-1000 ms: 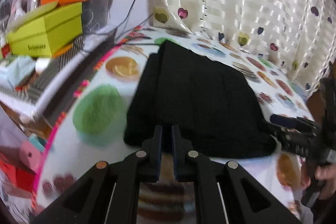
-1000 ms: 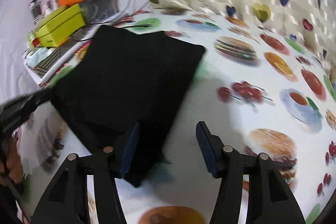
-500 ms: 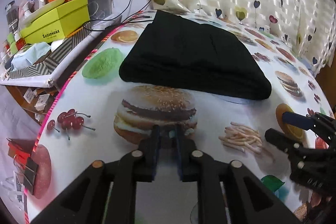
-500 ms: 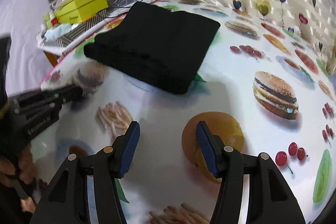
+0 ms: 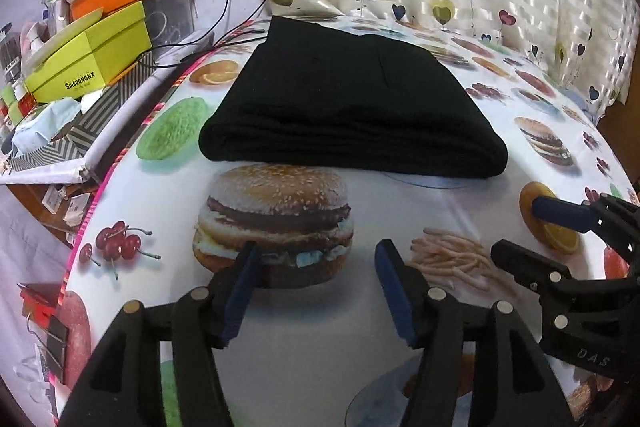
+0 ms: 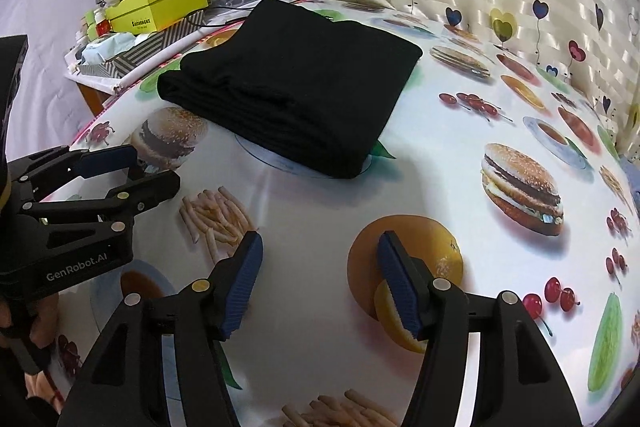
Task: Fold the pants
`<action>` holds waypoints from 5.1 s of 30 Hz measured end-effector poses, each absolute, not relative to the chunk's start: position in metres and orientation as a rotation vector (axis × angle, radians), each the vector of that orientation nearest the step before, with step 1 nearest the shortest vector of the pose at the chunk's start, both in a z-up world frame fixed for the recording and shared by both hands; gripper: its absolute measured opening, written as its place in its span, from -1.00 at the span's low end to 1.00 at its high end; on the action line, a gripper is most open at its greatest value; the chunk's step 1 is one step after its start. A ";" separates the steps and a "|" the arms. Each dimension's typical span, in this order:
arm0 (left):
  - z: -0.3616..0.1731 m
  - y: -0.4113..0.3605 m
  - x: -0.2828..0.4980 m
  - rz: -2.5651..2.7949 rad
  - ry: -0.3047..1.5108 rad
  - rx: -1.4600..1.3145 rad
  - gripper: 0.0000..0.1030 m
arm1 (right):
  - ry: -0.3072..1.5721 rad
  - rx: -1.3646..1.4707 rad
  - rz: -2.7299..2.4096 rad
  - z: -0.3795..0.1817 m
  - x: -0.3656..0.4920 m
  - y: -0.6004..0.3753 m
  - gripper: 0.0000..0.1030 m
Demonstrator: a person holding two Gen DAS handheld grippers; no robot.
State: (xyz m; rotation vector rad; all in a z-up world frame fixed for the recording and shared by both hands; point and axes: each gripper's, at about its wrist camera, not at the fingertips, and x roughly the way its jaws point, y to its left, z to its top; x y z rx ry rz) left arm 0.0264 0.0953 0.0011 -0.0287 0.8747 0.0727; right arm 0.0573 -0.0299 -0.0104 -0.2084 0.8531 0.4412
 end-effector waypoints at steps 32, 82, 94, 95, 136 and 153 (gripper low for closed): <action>0.000 0.093 0.029 0.062 0.881 -0.033 0.40 | 0.854 -0.209 0.441 -0.011 0.058 -0.028 0.33; -0.001 0.095 0.035 0.069 0.888 -0.037 0.52 | 0.856 -0.216 0.446 -0.012 0.060 -0.025 0.41; -0.001 0.095 0.035 0.068 0.888 -0.037 0.52 | 0.857 -0.216 0.446 -0.012 0.060 -0.025 0.41; -0.001 0.095 0.035 0.068 0.888 -0.037 0.52 | 0.857 -0.216 0.446 -0.012 0.060 -0.025 0.41; -0.001 0.095 0.035 0.068 0.888 -0.037 0.53 | 0.857 -0.216 0.447 -0.012 0.060 -0.025 0.42; -0.001 0.095 0.036 0.068 0.888 -0.037 0.53 | 0.857 -0.216 0.447 -0.012 0.060 -0.025 0.41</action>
